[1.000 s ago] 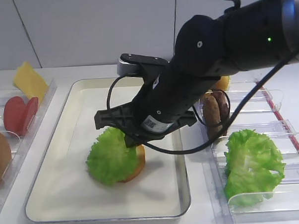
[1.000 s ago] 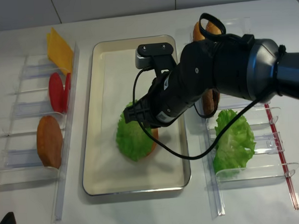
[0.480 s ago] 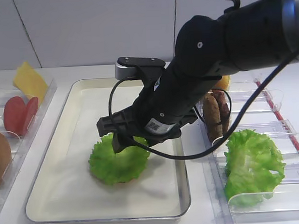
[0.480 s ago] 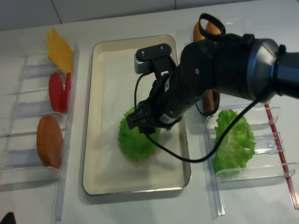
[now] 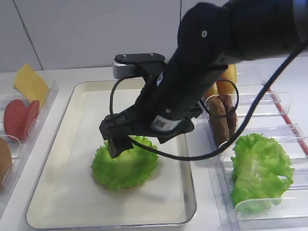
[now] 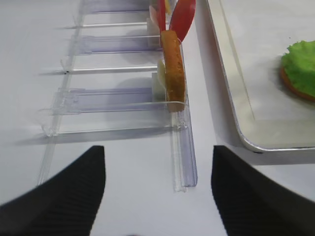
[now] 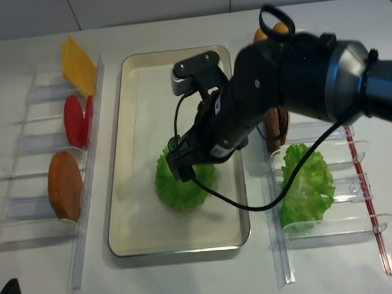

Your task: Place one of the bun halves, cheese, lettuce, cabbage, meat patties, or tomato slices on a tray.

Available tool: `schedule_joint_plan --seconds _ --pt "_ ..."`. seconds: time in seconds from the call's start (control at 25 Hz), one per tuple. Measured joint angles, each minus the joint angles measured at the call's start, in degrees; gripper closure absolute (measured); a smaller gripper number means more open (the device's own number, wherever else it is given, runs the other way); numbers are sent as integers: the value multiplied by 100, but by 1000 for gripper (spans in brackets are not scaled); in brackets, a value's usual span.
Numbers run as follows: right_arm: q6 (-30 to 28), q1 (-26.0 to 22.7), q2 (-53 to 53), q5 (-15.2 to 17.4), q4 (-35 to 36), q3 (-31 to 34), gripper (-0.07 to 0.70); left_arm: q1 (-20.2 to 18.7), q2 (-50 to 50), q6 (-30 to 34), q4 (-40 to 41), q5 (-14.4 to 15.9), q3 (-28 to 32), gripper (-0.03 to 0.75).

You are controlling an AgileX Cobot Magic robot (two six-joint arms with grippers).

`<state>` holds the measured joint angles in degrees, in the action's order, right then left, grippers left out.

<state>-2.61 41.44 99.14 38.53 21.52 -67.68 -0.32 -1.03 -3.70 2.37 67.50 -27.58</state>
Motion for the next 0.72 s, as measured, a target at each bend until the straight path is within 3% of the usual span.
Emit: schedule_joint_plan --seconds 0.24,0.56,0.72 --pt "-62 0 -310 1234 -1015 -721 -46 0 0 0 0 0 0 284" --pt "-50 0 -1313 2240 -2067 -801 -12 0 0 0 0 0 0 284" --pt "223 0 -1945 2773 -2678 -801 -11 0 0 0 0 0 0 287"
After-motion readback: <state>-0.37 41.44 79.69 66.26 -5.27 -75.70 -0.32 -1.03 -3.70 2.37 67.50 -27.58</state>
